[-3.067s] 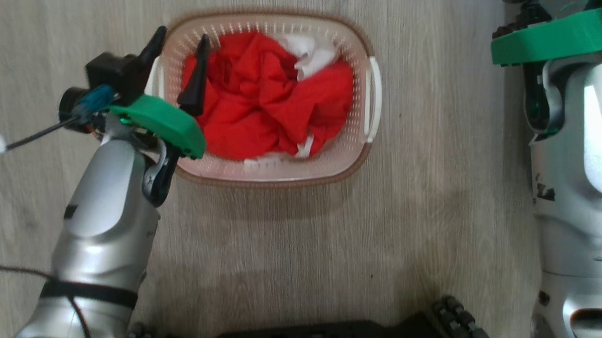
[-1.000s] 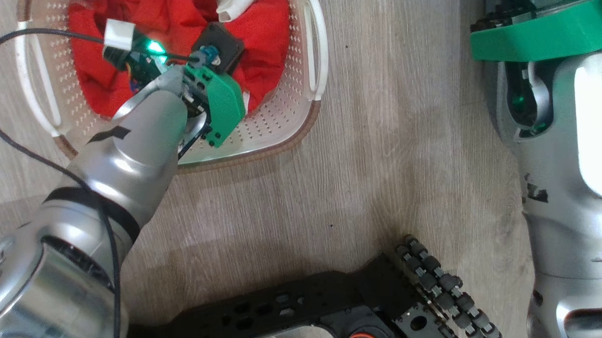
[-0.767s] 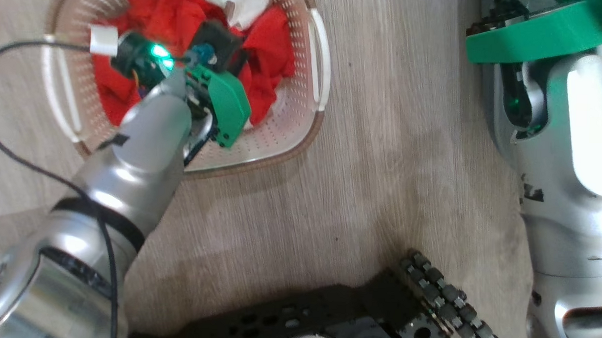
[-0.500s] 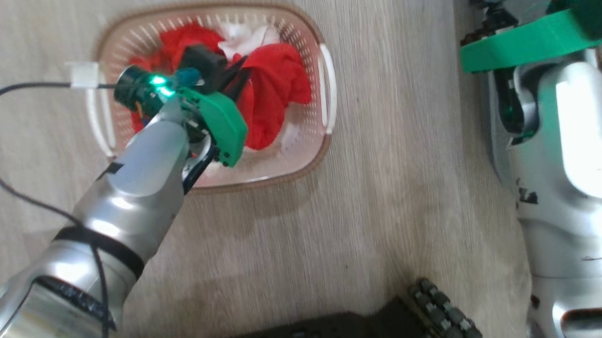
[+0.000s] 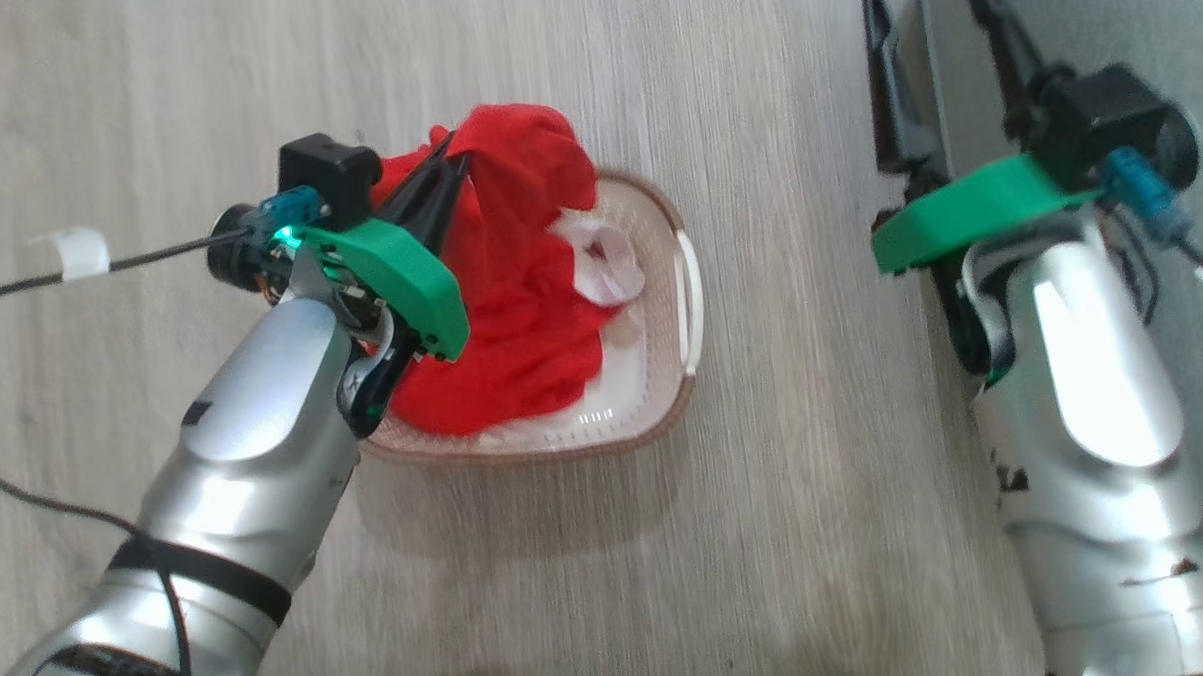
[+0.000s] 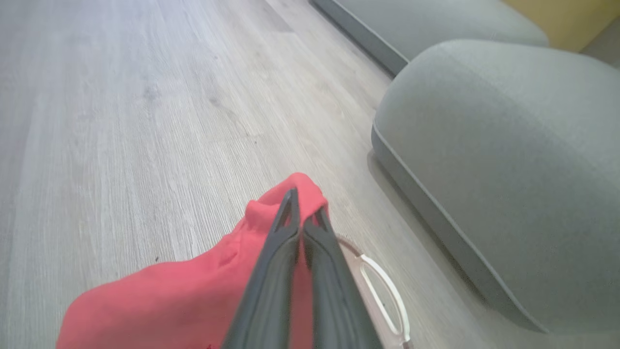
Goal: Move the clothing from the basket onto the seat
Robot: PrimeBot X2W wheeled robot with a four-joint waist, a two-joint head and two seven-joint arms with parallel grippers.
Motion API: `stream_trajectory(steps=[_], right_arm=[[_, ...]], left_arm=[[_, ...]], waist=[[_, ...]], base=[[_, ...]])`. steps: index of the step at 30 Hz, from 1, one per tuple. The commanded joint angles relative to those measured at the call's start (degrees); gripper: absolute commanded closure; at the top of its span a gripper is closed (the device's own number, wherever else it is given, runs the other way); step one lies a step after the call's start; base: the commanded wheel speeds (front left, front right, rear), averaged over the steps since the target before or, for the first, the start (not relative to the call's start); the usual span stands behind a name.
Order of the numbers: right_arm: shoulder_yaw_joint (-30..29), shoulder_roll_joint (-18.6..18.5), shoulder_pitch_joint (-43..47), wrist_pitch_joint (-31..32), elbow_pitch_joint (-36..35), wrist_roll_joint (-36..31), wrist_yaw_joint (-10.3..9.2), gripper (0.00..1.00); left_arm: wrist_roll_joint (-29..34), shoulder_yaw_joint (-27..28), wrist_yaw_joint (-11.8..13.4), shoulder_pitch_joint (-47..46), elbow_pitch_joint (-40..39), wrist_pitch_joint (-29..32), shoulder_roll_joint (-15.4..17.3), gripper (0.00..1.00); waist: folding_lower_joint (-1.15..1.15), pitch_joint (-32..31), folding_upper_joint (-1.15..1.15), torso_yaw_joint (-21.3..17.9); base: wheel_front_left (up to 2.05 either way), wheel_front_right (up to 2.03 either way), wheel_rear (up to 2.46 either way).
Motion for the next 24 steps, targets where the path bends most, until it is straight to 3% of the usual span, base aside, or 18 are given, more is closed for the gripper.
stream_trajectory(steps=[1, 9, 24], right_arm=[[1.06, 0.84, 1.33, -0.36, -1.08, 0.23, -0.01, 0.00], [1.84, 0.84, 5.99, -0.36, 1.80, 0.70, -0.01, 0.00], [4.67, 0.48, 11.30, -0.36, 3.75, 2.75, -0.01, 0.00]], left_arm=[[0.75, 2.83, -0.07, 0.24, -2.66, -0.30, 0.60, 1.00], [2.15, 8.19, -0.07, 3.61, -7.98, -0.30, -0.60, 1.00], [3.43, 8.34, -0.07, 1.45, -20.48, -0.30, -1.44, 1.00]], waist=[[0.01, -4.71, -0.01, 1.88], [0.01, -12.21, -0.01, 2.78], [0.01, -19.26, -0.01, 2.56]], base=[[0.00, 0.00, 0.00], [0.00, 0.00, 0.00], [0.00, 0.00, 0.00]])
